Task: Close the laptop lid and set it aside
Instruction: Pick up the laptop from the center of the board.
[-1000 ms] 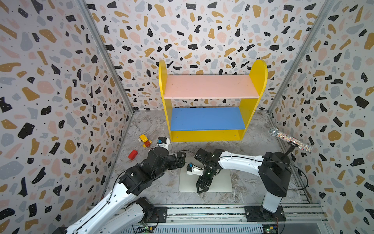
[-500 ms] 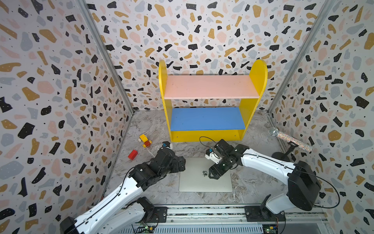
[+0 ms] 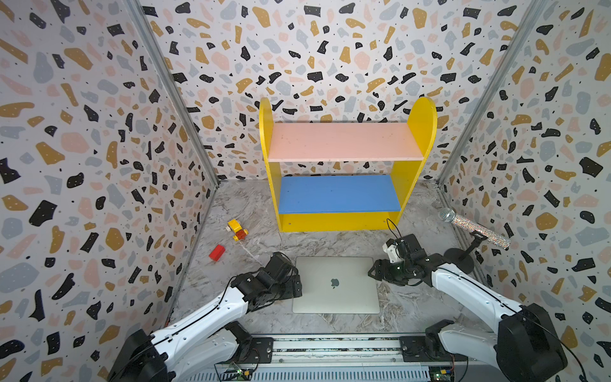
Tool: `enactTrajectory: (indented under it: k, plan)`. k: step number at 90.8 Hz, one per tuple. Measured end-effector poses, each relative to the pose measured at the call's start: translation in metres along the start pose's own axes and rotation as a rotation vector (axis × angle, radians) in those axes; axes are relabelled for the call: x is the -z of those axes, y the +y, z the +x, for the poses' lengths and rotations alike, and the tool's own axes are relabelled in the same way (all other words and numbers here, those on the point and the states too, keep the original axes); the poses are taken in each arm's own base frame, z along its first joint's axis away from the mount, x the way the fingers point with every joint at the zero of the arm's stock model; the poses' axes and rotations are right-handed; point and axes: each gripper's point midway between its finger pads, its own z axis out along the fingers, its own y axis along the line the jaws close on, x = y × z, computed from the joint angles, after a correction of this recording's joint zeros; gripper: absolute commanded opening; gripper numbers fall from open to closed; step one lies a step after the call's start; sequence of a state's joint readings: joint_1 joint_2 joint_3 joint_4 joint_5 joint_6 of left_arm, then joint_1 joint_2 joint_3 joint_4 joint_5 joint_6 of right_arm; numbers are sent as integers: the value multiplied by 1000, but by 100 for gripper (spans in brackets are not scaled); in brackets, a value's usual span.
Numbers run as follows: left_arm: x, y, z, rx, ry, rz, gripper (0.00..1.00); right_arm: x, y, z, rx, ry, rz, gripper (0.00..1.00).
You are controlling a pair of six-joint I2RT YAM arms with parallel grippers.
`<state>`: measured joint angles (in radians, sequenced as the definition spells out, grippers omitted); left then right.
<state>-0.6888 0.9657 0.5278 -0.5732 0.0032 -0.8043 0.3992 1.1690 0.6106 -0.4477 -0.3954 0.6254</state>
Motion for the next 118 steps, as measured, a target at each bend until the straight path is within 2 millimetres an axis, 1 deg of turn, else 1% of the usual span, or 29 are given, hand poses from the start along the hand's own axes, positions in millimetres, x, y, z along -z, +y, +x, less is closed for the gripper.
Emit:
enactTrajectory:
  k: [5, 11, 20, 28, 35, 47, 58, 69, 87, 106, 118]
  plan:
    - [-5, 1, 5, 5, 17, 9, 90, -2, -6, 3, -37, 5, 0, 71]
    - [-10, 2, 10, 13, 37, 20, 88, -5, -11, 7, -72, 12, -5, 71]
    - [-19, 3, 18, 23, 72, 41, 84, -9, -14, 11, -104, 18, -22, 70]
    - [-27, 3, 26, 32, 105, 57, 81, -13, -17, 16, -130, 28, -39, 65]
    - [-29, -4, 23, 41, 101, 99, 78, -17, -19, 21, -152, 37, -56, 62]
    - [-34, -15, 18, 65, 101, 174, 75, -22, -22, 27, -183, 56, -80, 61]
    - [-39, -27, 13, 75, 109, 232, 71, -25, -18, 24, -195, 54, -121, 62]
    - [-44, -33, 10, 81, 114, 268, 71, -29, -13, 21, -199, 56, -160, 63]
    - [-47, -36, 3, 86, 90, 299, 71, -30, -12, 9, -209, 26, -190, 64]
    - [-50, -37, -5, 116, 45, 349, 69, -32, -11, -8, -206, -47, -234, 64]
    - [-50, -38, -8, 124, 24, 379, 67, -32, -10, -12, -215, -82, -266, 64]
